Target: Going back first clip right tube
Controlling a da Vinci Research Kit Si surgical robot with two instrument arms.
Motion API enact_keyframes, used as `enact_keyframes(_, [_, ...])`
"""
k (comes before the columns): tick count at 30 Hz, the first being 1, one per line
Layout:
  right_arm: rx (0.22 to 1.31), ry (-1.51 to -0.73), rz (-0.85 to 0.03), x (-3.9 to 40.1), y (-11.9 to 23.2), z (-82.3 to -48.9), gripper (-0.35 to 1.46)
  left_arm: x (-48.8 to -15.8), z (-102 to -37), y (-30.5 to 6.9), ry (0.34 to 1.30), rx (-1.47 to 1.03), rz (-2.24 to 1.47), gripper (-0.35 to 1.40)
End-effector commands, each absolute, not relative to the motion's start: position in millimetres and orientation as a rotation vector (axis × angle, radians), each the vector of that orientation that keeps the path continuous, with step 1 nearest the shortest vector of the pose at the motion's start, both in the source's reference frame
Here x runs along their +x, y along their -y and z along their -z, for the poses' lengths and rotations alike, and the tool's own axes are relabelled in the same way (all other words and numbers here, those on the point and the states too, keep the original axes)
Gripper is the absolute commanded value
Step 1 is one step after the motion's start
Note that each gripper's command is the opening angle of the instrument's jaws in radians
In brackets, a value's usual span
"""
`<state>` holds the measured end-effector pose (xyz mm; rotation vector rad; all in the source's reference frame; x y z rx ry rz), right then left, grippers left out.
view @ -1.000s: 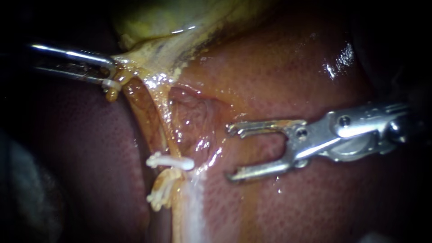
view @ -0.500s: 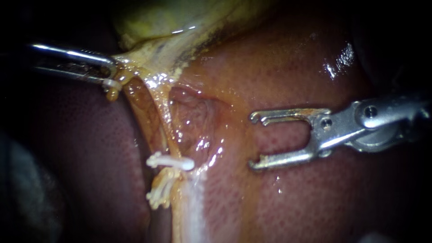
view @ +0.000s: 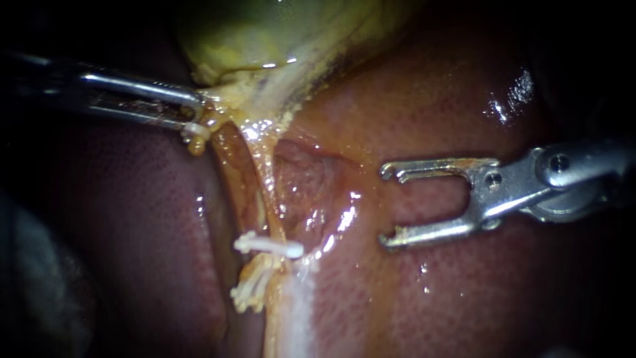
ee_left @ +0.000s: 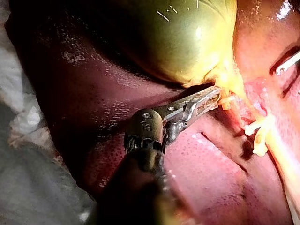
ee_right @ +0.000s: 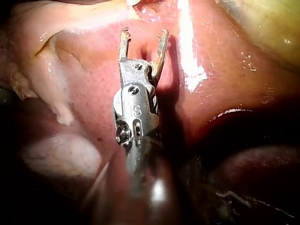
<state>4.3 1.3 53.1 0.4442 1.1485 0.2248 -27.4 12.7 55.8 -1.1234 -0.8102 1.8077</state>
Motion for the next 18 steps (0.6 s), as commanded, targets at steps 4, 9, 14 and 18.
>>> enact_keyframes(4, [0.444, -1.149, -0.225, 4.2, -1.3, -53.1, 0.5, -28.7, -56.9, -11.8, 0.815, -1.126, -1.817, -0.35])
enact_keyframes(9, [0.444, -1.149, -0.224, 4.2, -1.3, -53.1, 0.5, -29.5, -57.6, -11.5, 0.82, -1.128, -1.822, -0.35])
enact_keyframes(14, [0.441, -1.15, -0.219, 4.2, -1.2, -53.0, 0.5, -29.5, -57.7, -11.7, 0.822, -1.129, -1.822, -0.35])
enact_keyframes(18, [0.441, -1.15, -0.219, 4.2, -1.1, -52.9, 0.5, -29.4, -57.6, -11.7, 0.823, -1.129, -1.822, -0.35])
